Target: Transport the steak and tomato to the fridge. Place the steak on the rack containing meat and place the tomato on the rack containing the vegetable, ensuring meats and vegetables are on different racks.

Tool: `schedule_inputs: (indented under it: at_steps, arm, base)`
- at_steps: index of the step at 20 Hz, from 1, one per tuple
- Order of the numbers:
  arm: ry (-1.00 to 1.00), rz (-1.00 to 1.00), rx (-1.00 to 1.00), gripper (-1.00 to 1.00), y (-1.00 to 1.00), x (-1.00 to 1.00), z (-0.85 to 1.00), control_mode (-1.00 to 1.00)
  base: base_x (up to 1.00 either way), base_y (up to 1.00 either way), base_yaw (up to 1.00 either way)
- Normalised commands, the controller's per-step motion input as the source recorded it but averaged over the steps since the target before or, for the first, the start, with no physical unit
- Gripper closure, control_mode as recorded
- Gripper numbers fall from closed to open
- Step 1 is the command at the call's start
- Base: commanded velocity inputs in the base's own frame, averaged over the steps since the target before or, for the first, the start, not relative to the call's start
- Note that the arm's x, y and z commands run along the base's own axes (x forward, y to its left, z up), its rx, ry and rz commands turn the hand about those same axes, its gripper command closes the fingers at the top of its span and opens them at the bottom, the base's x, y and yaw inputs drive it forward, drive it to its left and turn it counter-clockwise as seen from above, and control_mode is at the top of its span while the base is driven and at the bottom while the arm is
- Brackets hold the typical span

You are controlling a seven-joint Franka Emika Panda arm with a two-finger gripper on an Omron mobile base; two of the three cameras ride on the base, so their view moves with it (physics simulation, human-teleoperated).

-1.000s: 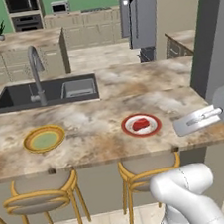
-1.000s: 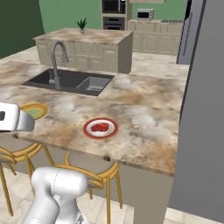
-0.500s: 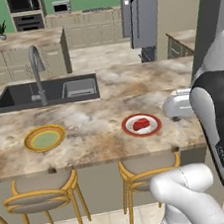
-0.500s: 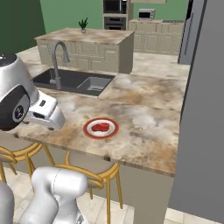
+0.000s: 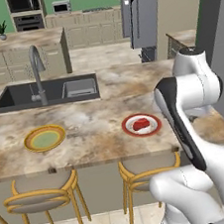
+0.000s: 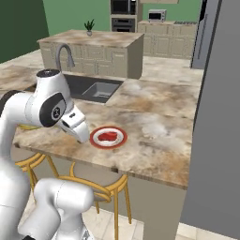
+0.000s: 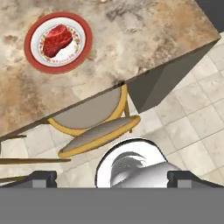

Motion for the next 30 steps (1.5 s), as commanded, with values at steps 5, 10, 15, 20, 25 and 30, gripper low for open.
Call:
schedule_inputs:
  at_steps: [5, 10, 15, 20, 25, 30]
  arm:
    - [0.01, -0.11, 0.03, -1.00, -0.47, 1.00, -0.71, -1.00]
    - [0.01, 0.00, 0.03, -1.00, -0.05, 1.00, -0.64, -1.00]
    - [0.03, 0.00, 0.03, -1.00, 0.00, 1.00, -0.57, -1.00]
    - [0.01, 0.00, 0.00, -1.00, 0.00, 1.00, -0.30, -1.00]
    - [0.07, -0.01, 0.00, -1.00, 0.11, 0.99, -0.23, -1.00]
    - [0.13, -0.08, 0.00, -1.00, 0.27, 0.83, -0.28, -1.00]
  base:
    - [0.00, 0.00, 0.00]
    - [0.00, 0.00, 0.00]
    - [0.00, 0.00, 0.00]
    - [0.00, 0.00, 0.00]
    - [0.00, 0.00, 0.00]
    - [0.00, 0.00, 0.00]
